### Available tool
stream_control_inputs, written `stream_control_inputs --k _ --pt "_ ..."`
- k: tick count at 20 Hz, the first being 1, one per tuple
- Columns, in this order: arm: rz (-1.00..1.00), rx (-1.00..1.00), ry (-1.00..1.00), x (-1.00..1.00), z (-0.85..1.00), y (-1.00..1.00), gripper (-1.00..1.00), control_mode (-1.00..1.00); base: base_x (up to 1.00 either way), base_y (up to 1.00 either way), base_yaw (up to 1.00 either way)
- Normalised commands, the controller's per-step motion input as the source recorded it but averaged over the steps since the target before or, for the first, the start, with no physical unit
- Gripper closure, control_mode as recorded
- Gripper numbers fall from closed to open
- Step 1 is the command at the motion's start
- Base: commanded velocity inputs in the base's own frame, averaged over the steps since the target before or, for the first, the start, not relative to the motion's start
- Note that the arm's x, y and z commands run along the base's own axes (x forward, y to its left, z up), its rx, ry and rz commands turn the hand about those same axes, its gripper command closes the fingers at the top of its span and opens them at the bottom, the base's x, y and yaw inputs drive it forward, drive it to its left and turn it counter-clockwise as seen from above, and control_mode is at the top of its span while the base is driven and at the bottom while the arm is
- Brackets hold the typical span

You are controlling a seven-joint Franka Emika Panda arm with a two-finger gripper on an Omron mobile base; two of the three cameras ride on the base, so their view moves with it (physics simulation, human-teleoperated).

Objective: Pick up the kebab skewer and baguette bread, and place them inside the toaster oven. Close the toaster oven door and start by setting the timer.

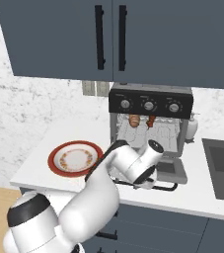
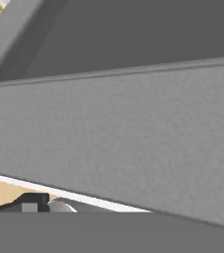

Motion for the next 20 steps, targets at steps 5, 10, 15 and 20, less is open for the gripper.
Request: stream_control_inputs --k 5,10,15,20 --pt "-0.04 -0.09 -0.57 0.84 0.00 0.55 -1.00 -1.00 0.00 0.00 0.00" --pt "-0.02 -0.07 -0.52 0.93 0.01 0.52 -1.00 -1.00 0.00 0.00 0.00" --pt "-0.03 -0.08 -0.47 0.78 0.00 0.57 -1.00 -1.00 0.00 0.00 0.00" --pt "-0.05 -0.10 -0.47 0.54 -0.01 0.71 -1.00 -1.00 0.00 0.00 0.00"
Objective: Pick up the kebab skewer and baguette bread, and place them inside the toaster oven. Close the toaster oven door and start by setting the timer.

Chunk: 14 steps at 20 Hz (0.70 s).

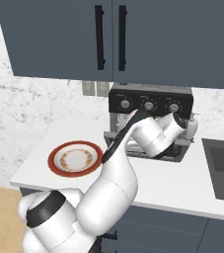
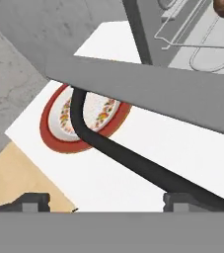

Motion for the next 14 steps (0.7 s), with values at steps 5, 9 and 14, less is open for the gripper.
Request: stream_control_inputs --k 5,9,14 --pt "-0.09 -0.09 -0.45 0.37 -0.12 0.83 -1.00 -1.00 0.00 0.00 0.00" --pt "-0.12 -0.07 -0.39 0.55 -0.13 0.75 -1.00 -1.00 0.00 0.00 0.00" --pt "-0.11 -0.04 -0.27 0.66 -0.03 0.50 -1.00 -1.00 0.00 0.00 0.00"
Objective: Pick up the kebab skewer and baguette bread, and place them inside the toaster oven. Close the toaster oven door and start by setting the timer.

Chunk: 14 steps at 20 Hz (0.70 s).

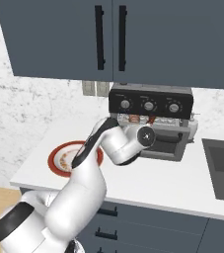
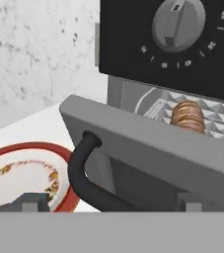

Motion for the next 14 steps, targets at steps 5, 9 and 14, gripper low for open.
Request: stream_control_inputs --k 5,9,14 --pt "-0.10 0.00 -0.18 0.62 0.00 0.30 -1.00 -1.00 0.00 0.00 0.00" --pt "-0.09 0.00 -0.15 0.41 0.00 0.19 -1.00 -1.00 0.00 0.00 0.00" --pt "-0.08 0.00 -0.14 0.46 0.00 0.15 -1.00 -1.00 0.00 0.00 0.00"
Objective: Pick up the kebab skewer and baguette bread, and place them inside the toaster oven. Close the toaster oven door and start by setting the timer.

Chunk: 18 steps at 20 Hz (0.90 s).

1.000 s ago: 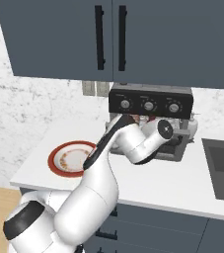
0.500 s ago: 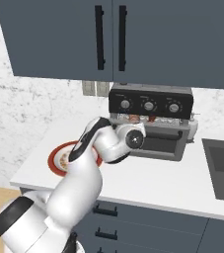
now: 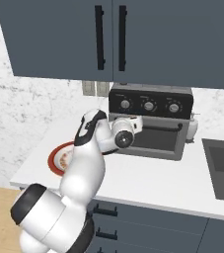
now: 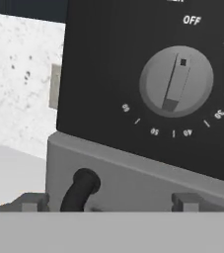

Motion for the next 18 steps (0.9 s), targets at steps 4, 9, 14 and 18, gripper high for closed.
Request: stream_control_inputs --k 4,9,14,18 --pt "-0.08 0.00 -0.13 0.31 0.00 0.15 -1.00 -1.00 0.00 0.00 0.00" --pt "-0.09 0.00 -0.07 0.23 -0.05 0.15 -1.00 -1.00 0.00 0.00 0.00" --pt "-0.08 -0.01 0.00 0.10 -0.04 0.03 -1.00 -1.00 0.00 0.00 0.00" --pt "-0.07 0.00 0.00 -0.14 0.18 0.00 -1.00 -1.00 0.00 0.00 0.00"
